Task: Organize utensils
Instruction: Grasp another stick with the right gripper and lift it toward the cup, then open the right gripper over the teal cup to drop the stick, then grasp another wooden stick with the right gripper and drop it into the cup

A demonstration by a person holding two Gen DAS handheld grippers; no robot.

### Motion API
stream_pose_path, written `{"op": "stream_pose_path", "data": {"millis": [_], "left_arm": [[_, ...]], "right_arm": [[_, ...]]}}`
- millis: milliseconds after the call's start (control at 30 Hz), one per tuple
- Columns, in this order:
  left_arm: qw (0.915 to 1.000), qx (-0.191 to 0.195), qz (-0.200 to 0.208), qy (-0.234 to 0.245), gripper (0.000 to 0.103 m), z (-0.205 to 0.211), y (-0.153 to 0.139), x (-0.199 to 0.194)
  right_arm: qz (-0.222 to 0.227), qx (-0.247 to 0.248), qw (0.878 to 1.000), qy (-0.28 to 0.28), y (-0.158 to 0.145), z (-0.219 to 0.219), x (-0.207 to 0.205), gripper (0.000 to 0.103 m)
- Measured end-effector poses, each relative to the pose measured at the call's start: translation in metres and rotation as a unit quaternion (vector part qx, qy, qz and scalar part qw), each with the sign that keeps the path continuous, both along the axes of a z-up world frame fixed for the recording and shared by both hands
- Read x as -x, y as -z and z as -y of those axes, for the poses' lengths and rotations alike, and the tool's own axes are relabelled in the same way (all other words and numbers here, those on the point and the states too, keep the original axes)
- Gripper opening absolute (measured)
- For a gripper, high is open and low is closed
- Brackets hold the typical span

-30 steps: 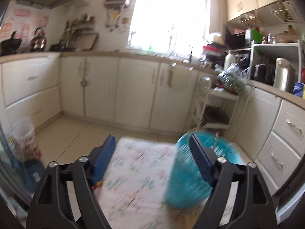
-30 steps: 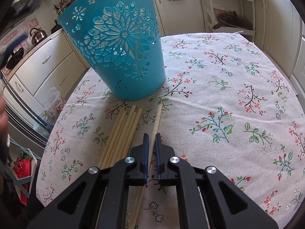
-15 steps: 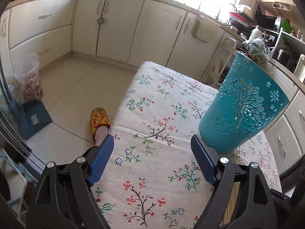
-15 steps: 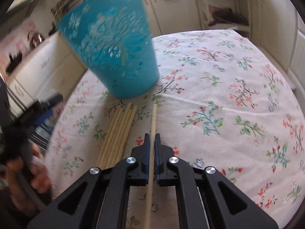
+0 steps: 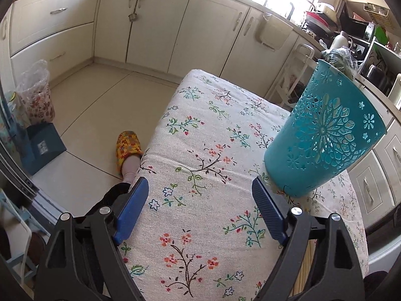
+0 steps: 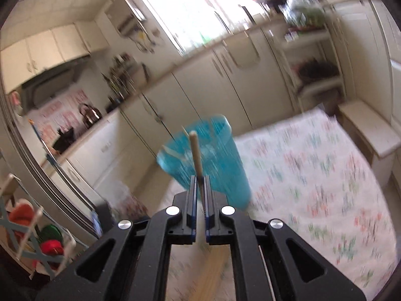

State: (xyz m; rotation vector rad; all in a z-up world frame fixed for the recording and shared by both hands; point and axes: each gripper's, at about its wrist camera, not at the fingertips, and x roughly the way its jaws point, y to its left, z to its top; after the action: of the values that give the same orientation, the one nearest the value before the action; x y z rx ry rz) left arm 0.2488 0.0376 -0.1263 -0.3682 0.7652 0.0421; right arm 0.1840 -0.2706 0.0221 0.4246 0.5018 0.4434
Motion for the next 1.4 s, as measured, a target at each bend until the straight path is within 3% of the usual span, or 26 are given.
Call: {"op": "stream_pose_path", "data": {"millis": [167,367,467,633,667,700,733,767,833,933,1033,1100,1200,1300,1400], "left_arm": [[0.9999,0.014,-0.001,-0.002,0.081,-0.004,0.003,0.000],[0.9998,0.021,-0.001,-0.002,0.081,-0.005,0.004,-0.001],[0.9997,0.025,-0.001,-0.003,0.081,-0.006,0.004,-0.001],[0.9994,0.035,0.000,-0.008,0.081,-0.009,0.005,-0.001],[0.9993,0.037,0.001,-0.009,0.081,-0.010,0.006,-0.001],[0.9992,0.039,0.001,-0.009,0.081,-0.010,0.006,-0.001],[0.9992,0.040,0.000,-0.010,0.081,-0.010,0.006,-0.002],[0.9992,0.039,-0.001,-0.010,0.081,-0.010,0.006,-0.002],[0.9992,0.038,-0.003,-0.008,0.081,-0.009,0.006,-0.003],[0.9992,0.038,-0.005,-0.008,0.081,-0.008,0.007,-0.004],[0.9992,0.038,-0.007,-0.010,0.081,-0.008,0.007,-0.005],[0.9992,0.038,-0.008,-0.009,0.081,-0.008,0.008,-0.005],[0.9993,0.037,-0.008,-0.008,0.082,-0.008,0.008,-0.005],[0.9993,0.036,-0.009,-0.007,0.082,-0.007,0.008,-0.006],[0.9993,0.037,-0.009,-0.007,0.083,-0.007,0.008,-0.005]], "right_arm": [[0.051,0.005,0.999,-0.014,-0.052,-0.012,-0.013,0.005],[0.076,0.016,0.997,-0.020,-0.082,-0.017,-0.029,0.002],[0.075,0.033,0.996,-0.021,-0.080,-0.022,-0.039,0.002],[-0.005,0.072,0.997,-0.019,-0.041,-0.018,-0.044,0.004],[-0.025,0.073,0.997,-0.017,-0.026,-0.013,-0.042,0.010],[-0.060,0.074,0.995,-0.010,-0.002,-0.005,-0.041,0.039],[-0.088,0.081,0.993,-0.005,0.017,-0.001,-0.041,0.053],[-0.126,0.100,0.987,-0.008,0.045,0.001,-0.042,0.052],[-0.169,0.137,0.976,-0.014,0.082,-0.003,-0.043,0.036],[-0.212,0.163,0.963,-0.034,0.123,-0.016,-0.045,0.028],[-0.222,0.184,0.956,-0.052,0.139,-0.036,-0.045,0.023],[-0.219,0.224,0.948,-0.047,0.148,-0.047,-0.042,0.022],[-0.203,0.267,0.941,-0.039,0.152,-0.056,-0.036,0.012],[-0.199,0.258,0.945,-0.035,0.146,-0.048,-0.031,0.006],[-0.172,0.179,0.969,-0.015,0.110,-0.021,-0.027,0.006]]}}
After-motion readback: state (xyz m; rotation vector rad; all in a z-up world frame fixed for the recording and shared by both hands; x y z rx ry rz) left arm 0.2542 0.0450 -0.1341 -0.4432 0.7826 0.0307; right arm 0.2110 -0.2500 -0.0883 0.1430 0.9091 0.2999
